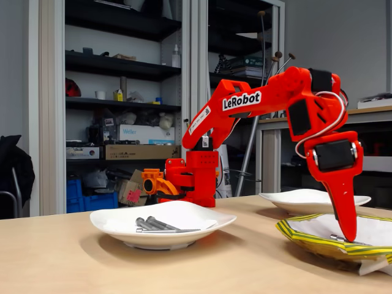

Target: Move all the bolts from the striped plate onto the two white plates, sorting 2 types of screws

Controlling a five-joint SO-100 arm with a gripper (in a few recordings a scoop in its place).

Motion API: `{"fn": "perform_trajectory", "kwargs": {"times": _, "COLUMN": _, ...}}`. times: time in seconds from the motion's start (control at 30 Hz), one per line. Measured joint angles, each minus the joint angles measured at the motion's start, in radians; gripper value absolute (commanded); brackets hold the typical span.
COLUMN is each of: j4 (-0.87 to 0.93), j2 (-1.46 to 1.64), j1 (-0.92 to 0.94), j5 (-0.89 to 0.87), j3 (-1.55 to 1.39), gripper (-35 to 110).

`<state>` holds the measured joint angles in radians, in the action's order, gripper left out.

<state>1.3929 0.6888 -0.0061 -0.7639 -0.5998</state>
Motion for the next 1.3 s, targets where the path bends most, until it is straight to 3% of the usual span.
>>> {"fn": "perform_trajectory", "kwargs": {"times": 0.33, "j4": -0.009, "j2": -0.032, "j1": 0.0, "j5": -0.04, "j3": 0.014, "gripper": 8}}
{"fn": "perform_trajectory", "kwargs": {"times": 1.3, "j4": 0.037, "j2": -0.029, "j1": 0.003, "j5": -0.204, "j3": 0.029, "gripper": 0}}
